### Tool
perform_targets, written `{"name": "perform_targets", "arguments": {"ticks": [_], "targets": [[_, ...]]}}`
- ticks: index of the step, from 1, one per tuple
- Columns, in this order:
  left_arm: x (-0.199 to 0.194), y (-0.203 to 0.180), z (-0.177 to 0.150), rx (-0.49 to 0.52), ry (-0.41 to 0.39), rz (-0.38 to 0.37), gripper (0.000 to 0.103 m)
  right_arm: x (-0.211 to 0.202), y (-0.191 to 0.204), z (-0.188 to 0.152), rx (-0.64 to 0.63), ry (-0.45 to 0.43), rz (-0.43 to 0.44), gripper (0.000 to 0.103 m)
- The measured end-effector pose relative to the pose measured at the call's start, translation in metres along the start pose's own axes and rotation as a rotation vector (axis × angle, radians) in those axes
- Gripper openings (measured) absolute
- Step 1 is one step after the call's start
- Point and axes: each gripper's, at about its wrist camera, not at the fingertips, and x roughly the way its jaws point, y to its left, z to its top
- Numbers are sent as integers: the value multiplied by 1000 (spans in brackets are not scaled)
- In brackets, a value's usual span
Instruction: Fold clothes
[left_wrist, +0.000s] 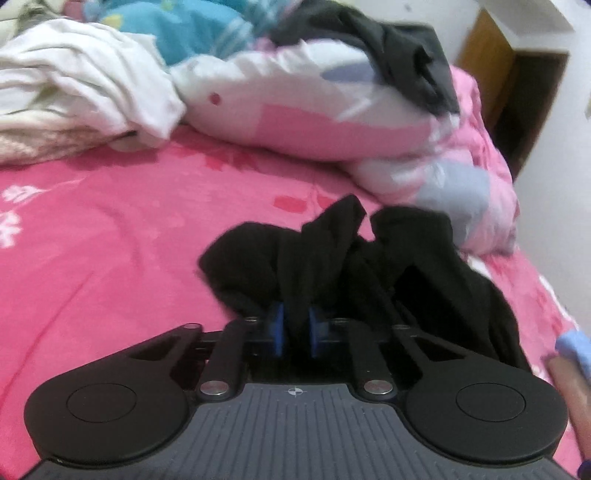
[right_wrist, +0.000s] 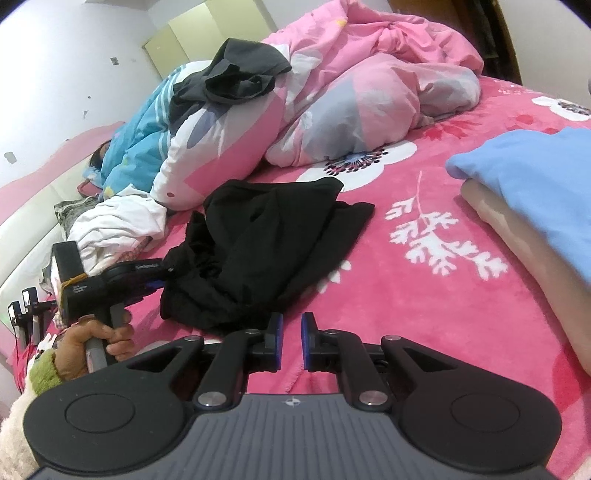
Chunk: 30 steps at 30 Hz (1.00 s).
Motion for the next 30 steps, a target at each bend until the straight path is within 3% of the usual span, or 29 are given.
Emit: {"name": "perform_targets", "arguments": {"ticks": [12,25,30], "targets": [[-85,23,-39,-105,-58,-29,6,2,5,-1,23,-6,15,10],[-126,40,-91,-58,1,-25,5,27,24,18,-68,-7,33,10],[-148,47,-101,6,-19,-84,6,48,45,33,-143,-26,55,11]]}}
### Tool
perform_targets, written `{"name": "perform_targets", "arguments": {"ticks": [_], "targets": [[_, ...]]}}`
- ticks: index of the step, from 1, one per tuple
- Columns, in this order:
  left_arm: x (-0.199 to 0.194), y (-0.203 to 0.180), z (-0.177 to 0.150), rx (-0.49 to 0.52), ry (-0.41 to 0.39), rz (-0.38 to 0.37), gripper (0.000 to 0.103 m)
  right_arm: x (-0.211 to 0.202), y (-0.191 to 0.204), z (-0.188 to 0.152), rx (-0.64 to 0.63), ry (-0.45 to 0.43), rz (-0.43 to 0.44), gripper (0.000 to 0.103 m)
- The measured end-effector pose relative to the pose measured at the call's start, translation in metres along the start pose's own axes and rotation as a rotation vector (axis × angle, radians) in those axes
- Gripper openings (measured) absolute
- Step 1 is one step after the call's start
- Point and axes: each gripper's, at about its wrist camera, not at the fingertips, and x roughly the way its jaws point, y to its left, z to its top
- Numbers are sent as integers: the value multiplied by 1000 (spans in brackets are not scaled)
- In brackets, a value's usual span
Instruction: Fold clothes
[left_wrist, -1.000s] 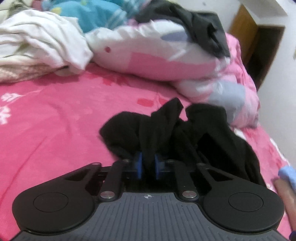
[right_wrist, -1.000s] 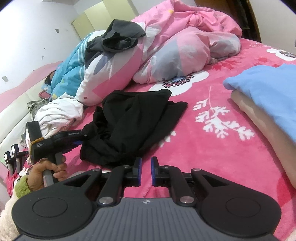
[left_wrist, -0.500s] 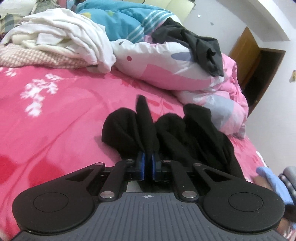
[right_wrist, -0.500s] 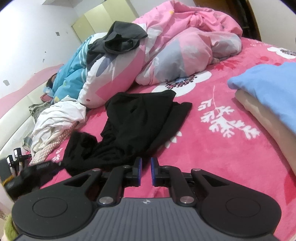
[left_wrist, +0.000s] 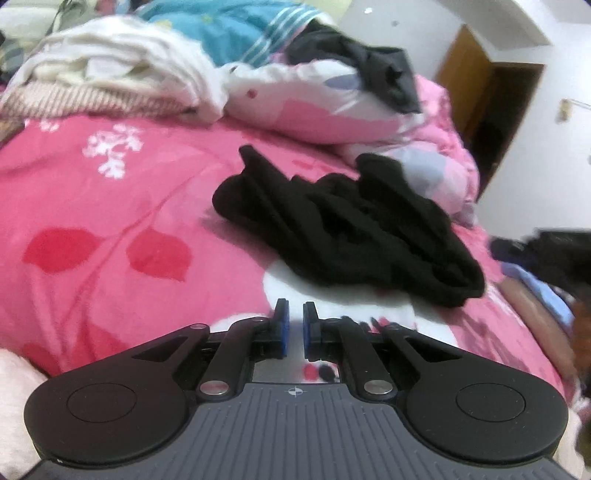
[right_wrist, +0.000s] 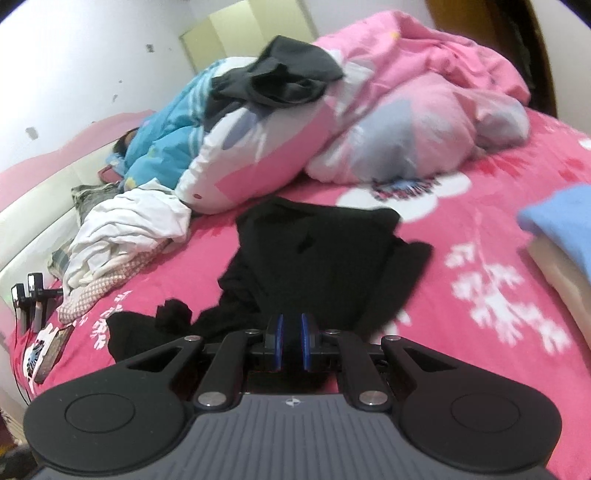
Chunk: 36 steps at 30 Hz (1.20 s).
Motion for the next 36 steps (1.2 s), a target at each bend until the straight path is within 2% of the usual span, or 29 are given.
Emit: {"name": "perform_targets", "arguments": {"ticks": [1,2,4,6,7,8,10,11,12,14,15,16,18,20,21,24,26,29,32,36], "targets": [[-4,1,2,-3,-8,-12,9,5,4,3,-17,0,1,19],[-7,2,4,-5,-17,-23,17,12,7,7,-39,-2,0,25],[-10,0,12,9,-47,-37,30,26,16,16,-99,-13,-6,52],[-8,-9,23,48,-84,-47,38,41,28,25,-175,-27,-19,64],[-5,-15,28,76,-97,-56,48,50,34,30,-219,-33,-24,67],[0,-21,34,108,-106,-61,63,60,41,35,-270,-41,-34,73],[15,-35,45,164,-112,-59,80,82,55,41,-361,-54,-66,74],[23,-41,50,189,-113,-57,83,94,59,43,-395,-50,-81,74],[33,-47,55,210,-111,-51,83,106,62,43,-422,-40,-93,73],[56,-58,63,249,-97,-9,85,127,60,42,-435,-2,-135,51],[67,-62,66,267,-82,23,85,136,55,42,-425,21,-166,19],[77,-65,67,289,-65,45,85,135,49,42,-389,18,-175,4],[95,-67,66,329,-13,83,80,123,32,43,-281,-20,-162,2],[107,-65,60,342,48,131,61,104,17,44,-204,-67,-175,1],[107,-63,57,332,59,143,57,93,9,44,-168,-95,-187,1],[97,-56,51,266,40,138,48,53,-16,41,-63,-166,-207,1],[89,-53,50,241,21,138,33,28,-29,36,-17,-198,-221,1],[81,-51,50,220,7,142,18,-9,-45,21,55,-226,-223,1],[74,-49,51,204,-6,141,9,-41,-55,3,112,-239,-210,1],[58,-48,44,193,-34,122,3,-73,-62,-21,161,-228,-216,1]]}}
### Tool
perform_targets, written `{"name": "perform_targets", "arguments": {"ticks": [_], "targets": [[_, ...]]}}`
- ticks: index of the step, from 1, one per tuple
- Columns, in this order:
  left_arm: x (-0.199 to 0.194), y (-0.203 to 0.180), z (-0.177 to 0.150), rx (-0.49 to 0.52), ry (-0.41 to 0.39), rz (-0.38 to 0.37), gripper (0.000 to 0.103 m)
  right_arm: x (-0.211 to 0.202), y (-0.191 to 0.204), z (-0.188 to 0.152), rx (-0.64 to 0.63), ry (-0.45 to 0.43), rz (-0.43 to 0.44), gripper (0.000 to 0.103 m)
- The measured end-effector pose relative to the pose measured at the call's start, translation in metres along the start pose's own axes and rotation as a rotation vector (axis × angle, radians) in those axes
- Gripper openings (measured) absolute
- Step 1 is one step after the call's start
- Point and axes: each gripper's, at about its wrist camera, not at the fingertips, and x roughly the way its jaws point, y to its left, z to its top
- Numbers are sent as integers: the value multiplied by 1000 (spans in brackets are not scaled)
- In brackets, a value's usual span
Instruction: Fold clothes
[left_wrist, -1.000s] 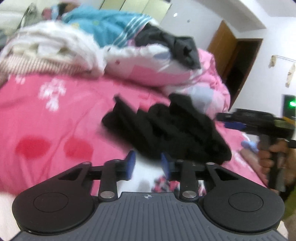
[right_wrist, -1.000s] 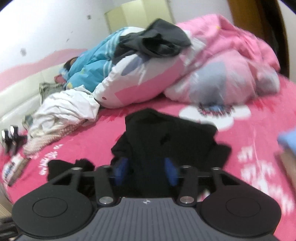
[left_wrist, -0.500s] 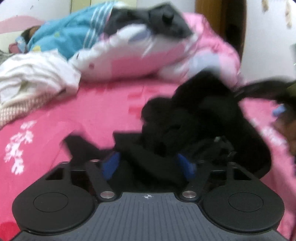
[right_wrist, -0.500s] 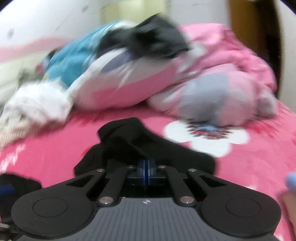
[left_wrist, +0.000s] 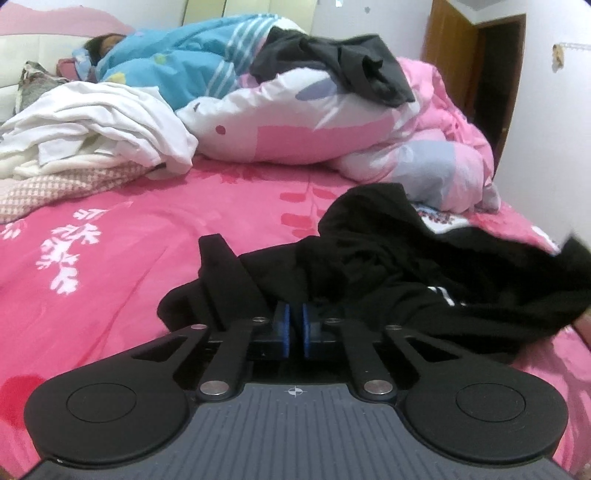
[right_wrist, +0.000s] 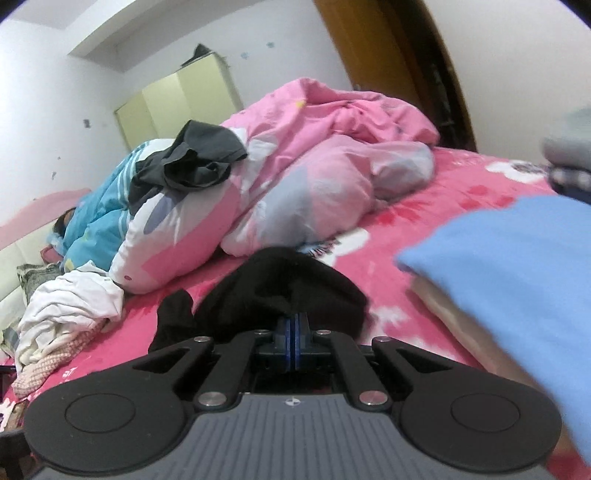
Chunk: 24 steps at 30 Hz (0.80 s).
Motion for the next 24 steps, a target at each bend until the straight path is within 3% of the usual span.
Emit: {"name": "perform_targets", "arguments": {"ticks": [7,12,15,18,20,21,22,23,24], "targets": [[-41,6,-20,-29,22,-83,0,-31,-32,-25,64,61,-13,1],[-61,3,-36,42,139,-175,2,-43,-49,-39,70,108,-12,1],[-69,-1,-34,91,149,-177,6,-47,-53,-47,49,159,-6,1],[-71,-1,-19,77,111,-185,25,-57,-50,-52,-35,174,-2,5],[-67,-3,-5,55,72,-201,37,-69,-42,-51,-132,138,-8,17],[-62,-6,3,53,58,-203,42,-75,-39,-50,-173,110,-12,31],[-55,-10,12,58,48,-197,54,-81,-36,-48,-201,82,-11,39],[-47,-15,19,71,43,-189,67,-85,-33,-45,-215,55,3,40],[-36,-22,26,91,47,-179,71,-88,-29,-41,-226,30,23,40]]}}
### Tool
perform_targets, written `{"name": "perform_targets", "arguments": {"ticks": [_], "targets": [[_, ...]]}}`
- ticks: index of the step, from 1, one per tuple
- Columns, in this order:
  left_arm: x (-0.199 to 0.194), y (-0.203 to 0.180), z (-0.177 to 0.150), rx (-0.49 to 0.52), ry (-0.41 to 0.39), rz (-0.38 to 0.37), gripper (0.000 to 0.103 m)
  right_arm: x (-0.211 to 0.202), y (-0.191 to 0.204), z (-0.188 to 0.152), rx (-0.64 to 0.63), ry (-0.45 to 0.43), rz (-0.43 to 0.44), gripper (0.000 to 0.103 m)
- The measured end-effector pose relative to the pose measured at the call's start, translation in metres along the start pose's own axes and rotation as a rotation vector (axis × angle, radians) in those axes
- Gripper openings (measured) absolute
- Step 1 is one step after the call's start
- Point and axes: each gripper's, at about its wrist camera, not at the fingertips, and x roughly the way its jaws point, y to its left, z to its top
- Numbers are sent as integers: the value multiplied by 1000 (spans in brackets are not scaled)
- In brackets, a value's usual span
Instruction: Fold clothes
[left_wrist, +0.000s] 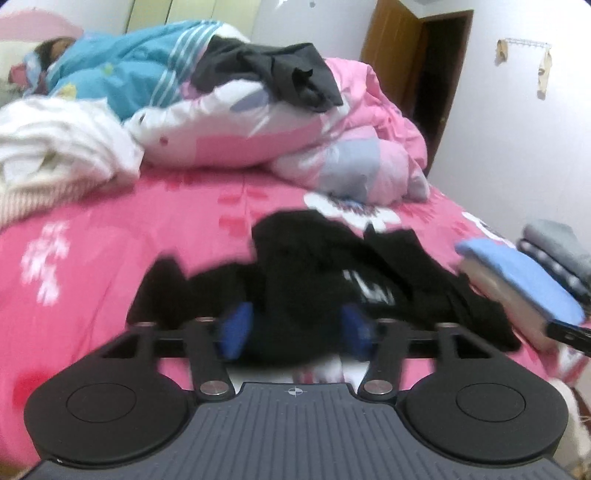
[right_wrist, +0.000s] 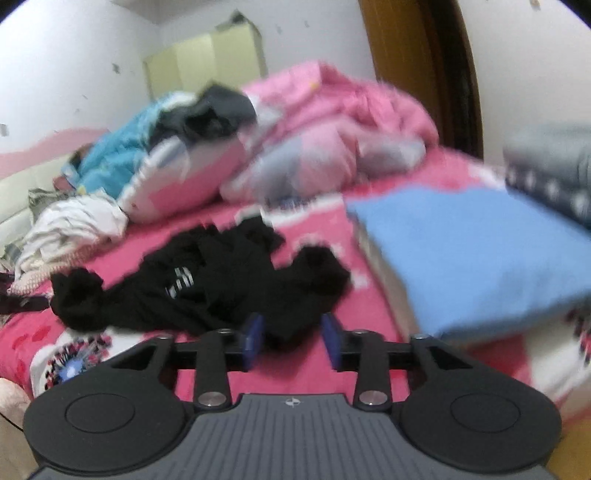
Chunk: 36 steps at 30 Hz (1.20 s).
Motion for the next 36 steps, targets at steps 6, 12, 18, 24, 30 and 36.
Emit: {"name": "perform_targets", "arguments": {"ticks": [6,12,18,24,30,36], "targets": [[99,-19,42,117,186,-18,97,36,19,30,-69,-55,106,53],[170,-34,54,207,265,99,97,128,45,50,-116,59,147,58],[204,-32,53,191,306,85,52,193,41,45,-101,214,112,25],[197,-19,69,84,216,83,10,171,14,49,-43,136,52,6],[177,9,89,2,126,145,9,138,-31,59,121,60,-25,5],[160,29,84,-42,115,171,9,113,-62,44,261,78,-48,5]]}}
